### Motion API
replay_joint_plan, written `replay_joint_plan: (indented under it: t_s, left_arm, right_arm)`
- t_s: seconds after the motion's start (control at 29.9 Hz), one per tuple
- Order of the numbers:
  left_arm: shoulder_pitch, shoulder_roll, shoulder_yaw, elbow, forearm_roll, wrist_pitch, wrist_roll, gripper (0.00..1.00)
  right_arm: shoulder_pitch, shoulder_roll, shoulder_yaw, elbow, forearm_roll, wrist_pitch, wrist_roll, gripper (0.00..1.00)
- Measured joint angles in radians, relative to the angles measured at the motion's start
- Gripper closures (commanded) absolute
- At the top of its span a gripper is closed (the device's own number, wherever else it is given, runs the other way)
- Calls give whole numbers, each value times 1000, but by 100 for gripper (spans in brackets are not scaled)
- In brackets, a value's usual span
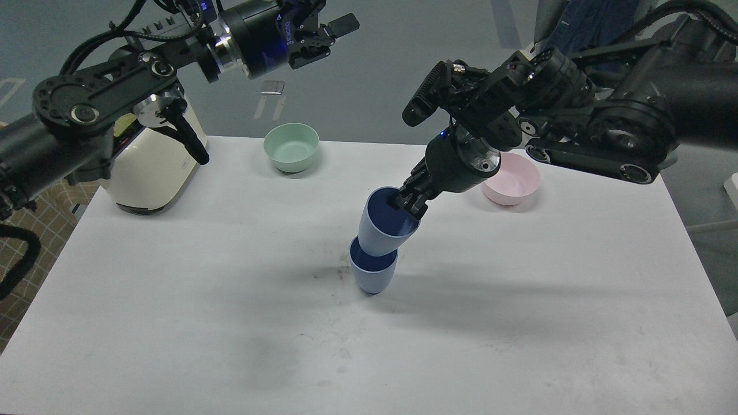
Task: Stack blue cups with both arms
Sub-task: 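Lower the cup into the center cup and open the right gripper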
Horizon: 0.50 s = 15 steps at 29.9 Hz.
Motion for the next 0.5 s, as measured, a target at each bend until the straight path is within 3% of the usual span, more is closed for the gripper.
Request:
replay_joint_plan:
  t_s: [0.37, 0.5]
  left_arm:
    - [0, 8, 0, 1, 0, -1, 0, 3]
    - [0, 9, 0, 1, 0, -1, -1, 3]
  right_arm:
    - [-4, 24, -17, 1, 30, 5, 0, 100]
    - [-5, 31, -18, -1, 33, 5, 0, 81]
